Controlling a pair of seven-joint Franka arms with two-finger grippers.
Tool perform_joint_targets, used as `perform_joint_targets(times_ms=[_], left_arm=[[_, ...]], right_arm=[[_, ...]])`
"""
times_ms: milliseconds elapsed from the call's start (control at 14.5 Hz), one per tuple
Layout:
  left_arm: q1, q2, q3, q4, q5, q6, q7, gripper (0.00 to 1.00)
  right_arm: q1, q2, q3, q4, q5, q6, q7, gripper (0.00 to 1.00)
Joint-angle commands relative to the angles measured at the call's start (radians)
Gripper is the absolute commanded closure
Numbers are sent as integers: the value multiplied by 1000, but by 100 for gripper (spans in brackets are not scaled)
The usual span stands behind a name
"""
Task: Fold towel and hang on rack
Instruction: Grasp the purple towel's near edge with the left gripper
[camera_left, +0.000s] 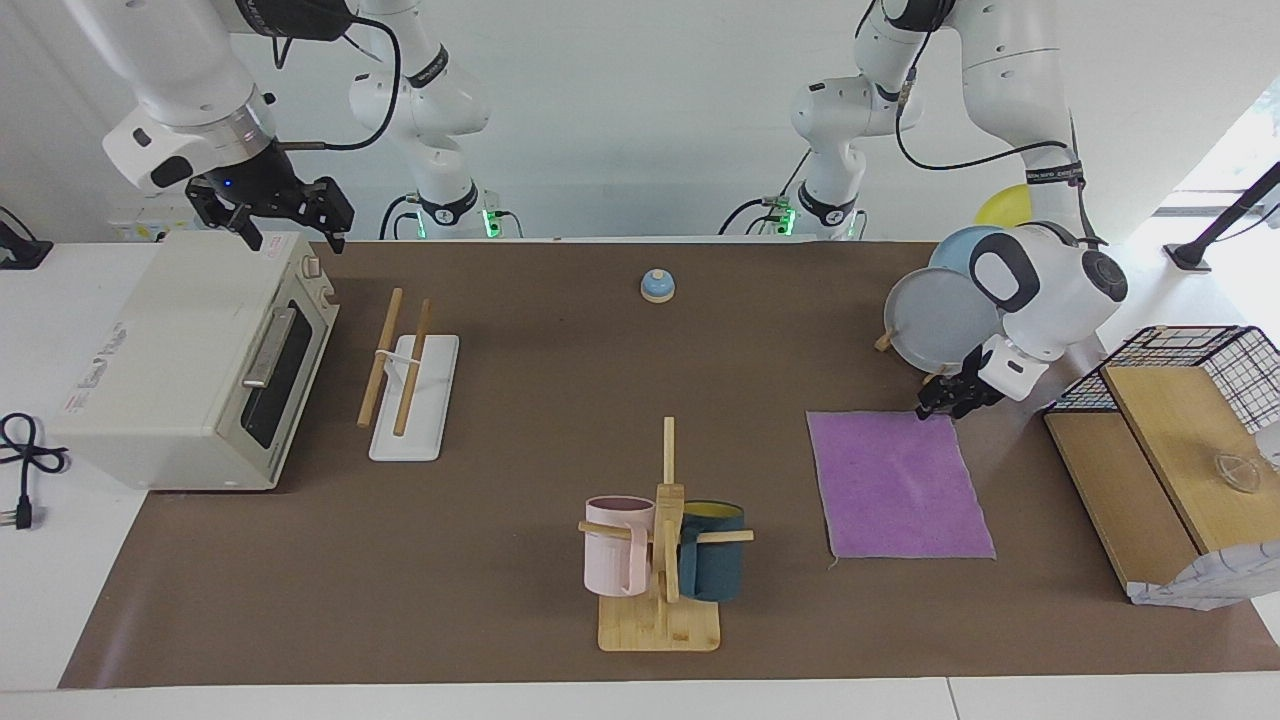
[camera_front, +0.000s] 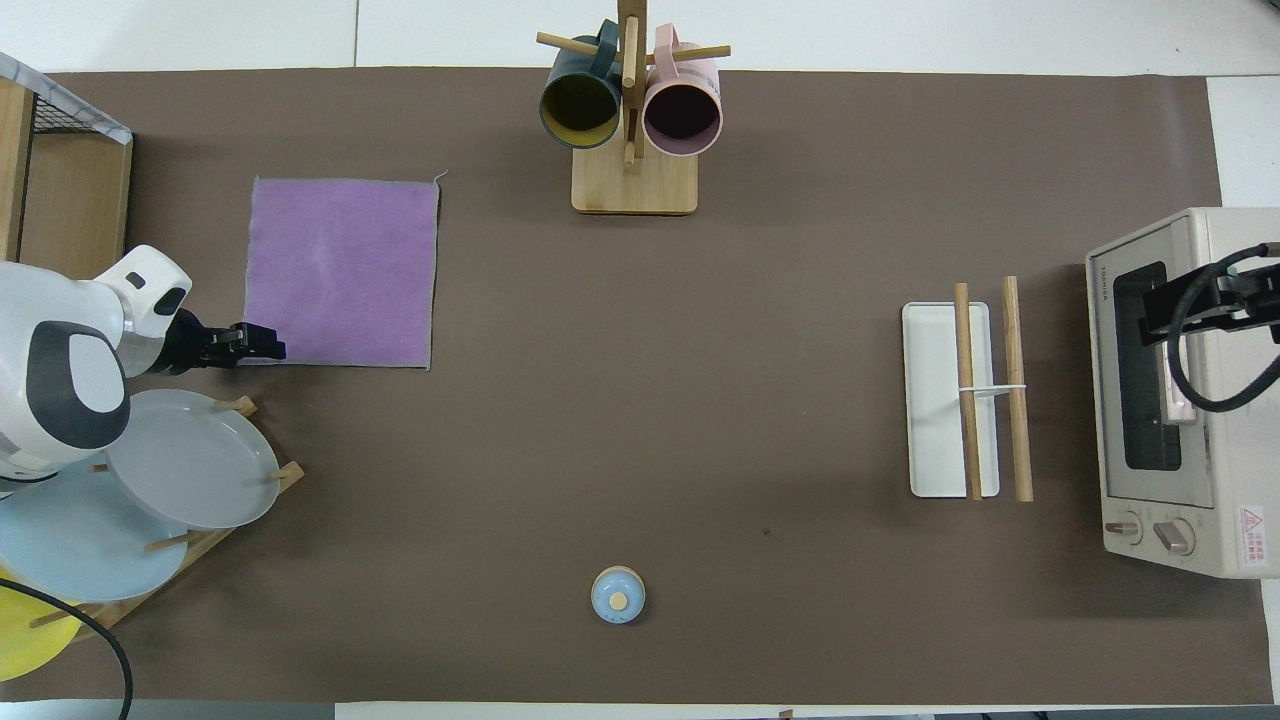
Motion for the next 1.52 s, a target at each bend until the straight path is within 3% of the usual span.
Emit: perform_joint_targets(times_ms=[0, 898, 1174, 1450], left_arm=[[20, 10, -2, -9, -18, 22, 48, 25], [5, 53, -10, 22, -71, 61, 47, 35], [5, 54, -10, 34, -71, 56, 45, 69], [5, 56, -11, 42, -69, 47, 47, 85]], right_arm=[[-17, -25, 5, -30, 19, 13, -28, 0], [-19, -25, 5, -30, 19, 12, -28, 0], [-17, -25, 5, -30, 19, 12, -28, 0], [-17, -25, 5, -30, 19, 12, -28, 0]])
